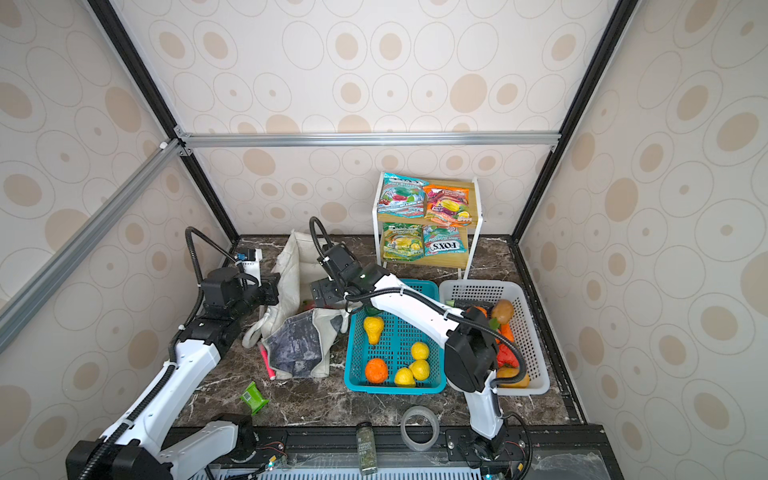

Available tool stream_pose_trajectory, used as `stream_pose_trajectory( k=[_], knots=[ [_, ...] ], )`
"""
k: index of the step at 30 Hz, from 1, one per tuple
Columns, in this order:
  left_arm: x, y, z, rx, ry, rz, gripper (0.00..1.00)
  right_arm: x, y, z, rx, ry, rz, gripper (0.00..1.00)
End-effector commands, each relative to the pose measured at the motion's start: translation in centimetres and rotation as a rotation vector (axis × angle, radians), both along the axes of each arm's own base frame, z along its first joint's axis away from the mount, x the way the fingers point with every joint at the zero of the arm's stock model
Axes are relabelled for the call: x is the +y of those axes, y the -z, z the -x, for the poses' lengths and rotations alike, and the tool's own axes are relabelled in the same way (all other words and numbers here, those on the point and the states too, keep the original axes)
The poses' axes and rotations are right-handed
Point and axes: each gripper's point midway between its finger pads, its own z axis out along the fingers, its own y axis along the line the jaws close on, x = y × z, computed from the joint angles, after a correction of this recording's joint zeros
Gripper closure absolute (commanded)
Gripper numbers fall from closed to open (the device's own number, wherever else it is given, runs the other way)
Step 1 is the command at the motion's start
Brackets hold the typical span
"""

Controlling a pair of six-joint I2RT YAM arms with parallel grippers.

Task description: Place the food into the grocery bag and tie it

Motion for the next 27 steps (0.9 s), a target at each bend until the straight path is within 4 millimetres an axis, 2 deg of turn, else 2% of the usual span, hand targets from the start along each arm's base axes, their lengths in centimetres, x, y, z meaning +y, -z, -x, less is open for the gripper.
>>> stream_pose_trajectory(
  k=[1, 4, 7, 10, 13, 16, 18, 20, 23, 27],
  knots=[
    [0.2, -0.9, 0.2, -0.031, -0.013, -0.015, 1.0, 0.0, -4.1, 0.9, -0.044, -0.026, -0.073, 0.0],
    [0.3, -1.0, 0.2, -0.035, -0.015, -0.018, 1.0, -0.8, -6.0, 1.6, -0.071, -0.03, -0.096, 0.0],
    [0.3, -1.1, 0.2, -0.037, -0.015, -0.018, 1.0, -2.4, -7.6, 2.4, -0.103, -0.013, -0.112, 0.0],
    [0.3, -0.9, 0.2, -0.032, -0.013, -0.018, 1.0, -4.6, -9.0, 3.3, -0.157, 0.018, -0.131, 0.0],
    [0.2, -0.9, 0.2, -0.03, -0.011, -0.019, 1.0, -7.4, -9.4, 3.9, -0.201, 0.069, -0.173, 0.0],
    [0.0, -0.8, 0.2, -0.029, 0.003, -0.017, 1.0, -10.9, -8.3, 4.0, -0.199, 0.145, -0.184, 0.0],
    [0.0, -0.9, 0.3, -0.033, 0.007, -0.018, 1.0, -13.6, -6.5, 4.0, -0.177, 0.186, -0.159, 0.0],
    [0.0, -1.1, 0.4, -0.042, 0.006, -0.018, 1.0, -15.4, -4.6, 4.3, -0.131, 0.196, -0.161, 0.0],
    [0.0, -1.4, 0.6, -0.061, 0.007, -0.016, 1.0, -16.5, -0.9, 5.2, -0.056, 0.183, -0.197, 0.0],
    [-0.1, -1.3, 0.5, -0.054, 0.012, -0.014, 1.0, -16.5, 3.5, 5.6, -0.018, 0.169, -0.178, 0.01]
  ],
)
